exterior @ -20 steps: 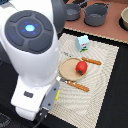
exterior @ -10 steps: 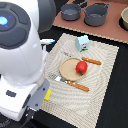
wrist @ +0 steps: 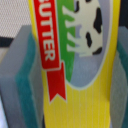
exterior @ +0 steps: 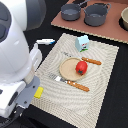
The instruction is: Interact with the objects in diverse but meaningful ways.
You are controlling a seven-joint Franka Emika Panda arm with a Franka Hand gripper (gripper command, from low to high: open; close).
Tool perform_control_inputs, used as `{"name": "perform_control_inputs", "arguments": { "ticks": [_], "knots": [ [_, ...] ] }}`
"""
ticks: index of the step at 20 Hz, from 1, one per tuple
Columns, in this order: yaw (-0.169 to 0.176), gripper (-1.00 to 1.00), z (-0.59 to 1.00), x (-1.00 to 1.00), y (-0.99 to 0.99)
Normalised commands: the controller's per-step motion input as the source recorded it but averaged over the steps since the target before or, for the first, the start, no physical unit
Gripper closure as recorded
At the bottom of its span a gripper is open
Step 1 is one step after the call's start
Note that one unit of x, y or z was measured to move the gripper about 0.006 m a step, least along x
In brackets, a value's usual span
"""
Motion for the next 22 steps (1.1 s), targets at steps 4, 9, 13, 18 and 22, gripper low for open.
{"name": "perform_control_inputs", "arguments": {
  "ticks": [4, 9, 13, 18, 22],
  "knots": [
    [0.000, 1.00, -0.27, -0.94, 0.24],
    [0.000, 1.00, -0.26, -0.95, 0.27],
    [0.001, 1.00, -0.24, -0.93, 0.28],
    [0.011, 1.00, -0.24, -0.90, 0.34],
    [0.008, 1.00, -0.14, -0.83, 0.50]
  ]
}}
